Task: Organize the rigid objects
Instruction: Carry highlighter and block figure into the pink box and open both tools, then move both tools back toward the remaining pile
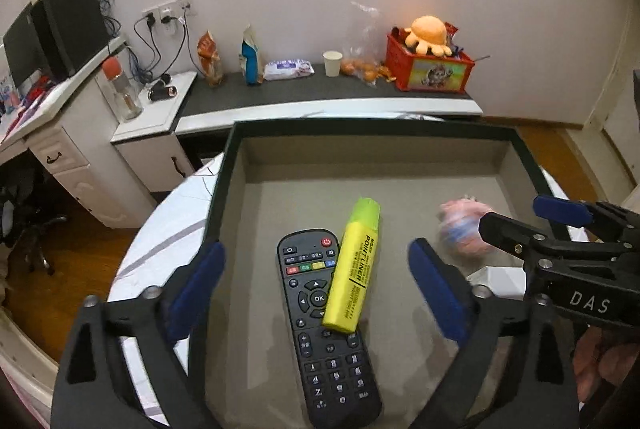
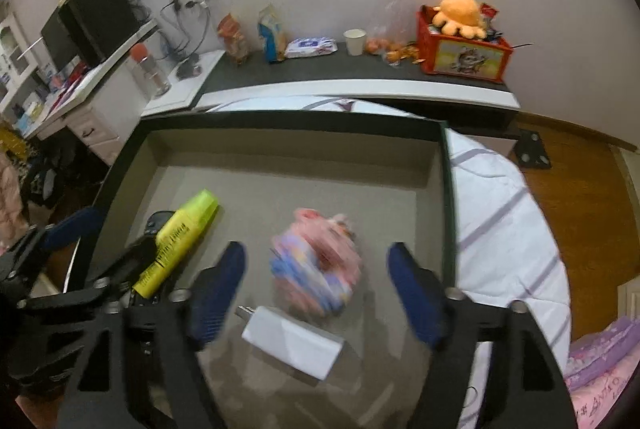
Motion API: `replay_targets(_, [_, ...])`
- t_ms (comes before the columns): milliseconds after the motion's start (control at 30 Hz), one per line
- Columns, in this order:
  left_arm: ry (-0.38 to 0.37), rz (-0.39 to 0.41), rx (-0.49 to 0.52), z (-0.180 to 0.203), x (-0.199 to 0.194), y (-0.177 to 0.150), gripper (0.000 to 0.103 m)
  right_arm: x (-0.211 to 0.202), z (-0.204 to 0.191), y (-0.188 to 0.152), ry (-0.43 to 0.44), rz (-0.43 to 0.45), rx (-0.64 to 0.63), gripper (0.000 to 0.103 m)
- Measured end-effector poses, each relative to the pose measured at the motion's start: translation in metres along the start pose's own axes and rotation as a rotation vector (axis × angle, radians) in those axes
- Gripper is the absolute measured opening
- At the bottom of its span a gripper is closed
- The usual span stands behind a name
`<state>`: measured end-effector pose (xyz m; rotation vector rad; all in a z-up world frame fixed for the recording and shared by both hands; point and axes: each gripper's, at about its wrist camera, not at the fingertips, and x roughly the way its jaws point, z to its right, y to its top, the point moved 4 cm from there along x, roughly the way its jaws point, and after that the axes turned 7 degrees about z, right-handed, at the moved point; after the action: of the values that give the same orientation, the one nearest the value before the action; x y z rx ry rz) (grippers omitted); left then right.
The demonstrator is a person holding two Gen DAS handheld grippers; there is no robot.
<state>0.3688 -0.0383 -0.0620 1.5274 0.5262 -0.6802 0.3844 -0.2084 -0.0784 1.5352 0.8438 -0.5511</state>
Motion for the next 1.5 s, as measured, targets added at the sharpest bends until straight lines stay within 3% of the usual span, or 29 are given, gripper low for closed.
replay_targets(300, [0.027, 0.081, 0.006, -0.008, -0.055, -0.002, 0.103, -0.058, -0.002, -0.003, 0.042, 0.115, 0.04, 0.081])
replay_targets(600, [0.009, 0.125, -0.029, -0.012, -0.114, -0.03, 0.103, -0.126, 0.0, -0.048, 0.039, 0.195, 0.052, 0.081])
replay_targets(833, [0.042, 0.108, -0.06, -0.023, -0.14, -0.081, 0.103, -0.144, 0.011, -0.101, 0.008, 0.166, 0.085, 0.081])
replay_targets(1133, [0.064, 0.022, -0.086, -0.03, -0.139, -0.147, 0.103, -0.139, 0.028, -0.159, -0.004, 0.071, 0.15, 0.081])
replay_targets(1500, [0.067, 0.006, -0.076, -0.025, -0.138, -0.16, 0.103, -0.144, 0.011, -0.171, 0.007, 0.067, 0.117, 0.081])
